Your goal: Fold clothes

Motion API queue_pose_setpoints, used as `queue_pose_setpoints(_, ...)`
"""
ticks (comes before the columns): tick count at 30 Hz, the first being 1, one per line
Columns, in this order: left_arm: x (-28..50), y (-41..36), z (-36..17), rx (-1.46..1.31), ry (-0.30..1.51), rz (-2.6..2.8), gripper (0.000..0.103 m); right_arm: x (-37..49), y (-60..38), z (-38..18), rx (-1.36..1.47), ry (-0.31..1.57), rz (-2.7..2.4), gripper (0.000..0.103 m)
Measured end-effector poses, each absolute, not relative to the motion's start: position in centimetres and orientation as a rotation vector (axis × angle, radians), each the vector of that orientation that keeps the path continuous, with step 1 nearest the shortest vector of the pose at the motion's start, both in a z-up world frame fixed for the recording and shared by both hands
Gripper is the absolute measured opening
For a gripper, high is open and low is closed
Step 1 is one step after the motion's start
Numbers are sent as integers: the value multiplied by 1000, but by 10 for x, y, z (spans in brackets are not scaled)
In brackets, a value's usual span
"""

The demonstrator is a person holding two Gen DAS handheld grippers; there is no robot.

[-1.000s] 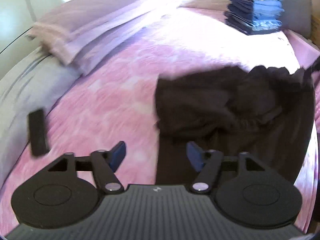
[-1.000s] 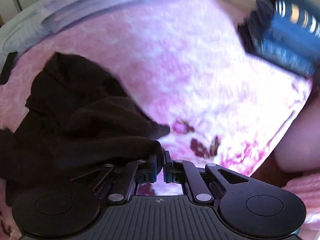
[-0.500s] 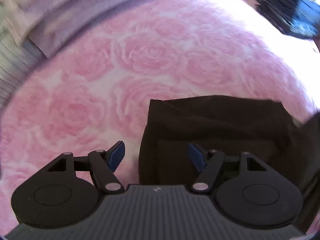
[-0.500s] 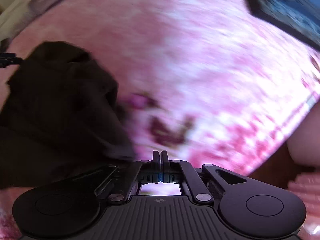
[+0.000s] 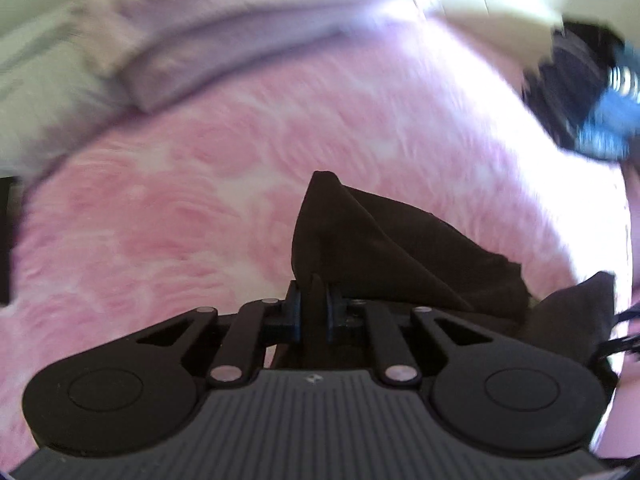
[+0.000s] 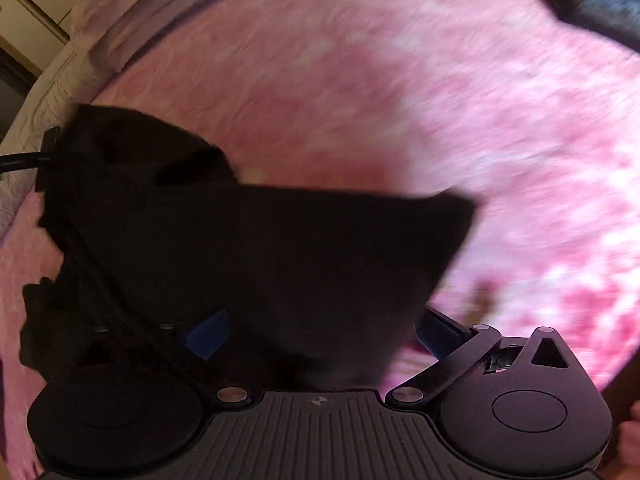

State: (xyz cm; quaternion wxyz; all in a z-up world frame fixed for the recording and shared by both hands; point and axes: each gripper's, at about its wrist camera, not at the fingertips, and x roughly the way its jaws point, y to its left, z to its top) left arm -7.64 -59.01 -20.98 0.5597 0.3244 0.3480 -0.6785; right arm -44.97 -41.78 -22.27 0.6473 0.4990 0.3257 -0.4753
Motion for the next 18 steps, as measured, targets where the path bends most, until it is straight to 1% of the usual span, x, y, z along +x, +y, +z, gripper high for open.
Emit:
queue_pose_setpoints(1, -67, -581, -197, 745, 806, -1573, 9, -442, -424, -226, 1149, 746, -1062, 34)
queue_pose_setpoints(2, -58, -572, -183, 725, 792, -1546, 9, -435, -432, -229, 1164, 752, -1043, 15)
queue_pose_setpoints(4, -37, -561, -157, 684, 758, -1484, 9, -423, -453, -214, 1128, 708, -996, 14)
queue_pose_setpoints(9, 19, -561, -104, 510, 683, -1317, 11, -381, -539, -126, 826, 567, -901, 14)
queue_pose_setpoints(11, 36, -572, -99, 464, 666, -1258, 19, -360, -574, -103, 728, 520, -884, 15)
queue_pose_setpoints(12, 43, -578, -101, 457, 655, -1222, 27, -348, -589, -95, 674, 498, -894, 18)
queue_pose_setpoints(13, 50, -584, -103, 450, 644, -1186, 31, -335, -599, -93, 623, 509, -932, 39)
queue_pose_setpoints(14, 56, -586, -107, 456, 643, -1161, 31, -323, -609, -92, 572, 525, -974, 54)
queue_pose_setpoints(15, 60, -585, -112, 470, 651, -1142, 32, -311, -619, -91, 520, 541, -1015, 75)
queue_pose_setpoints(17, 62, -573, -129, 511, 671, -1143, 41, -299, -620, -92, 538, 538, -1002, 75)
queue_pose_setpoints(18, 61, -563, -142, 546, 686, -1151, 48, -291, -612, -95, 564, 535, -974, 75)
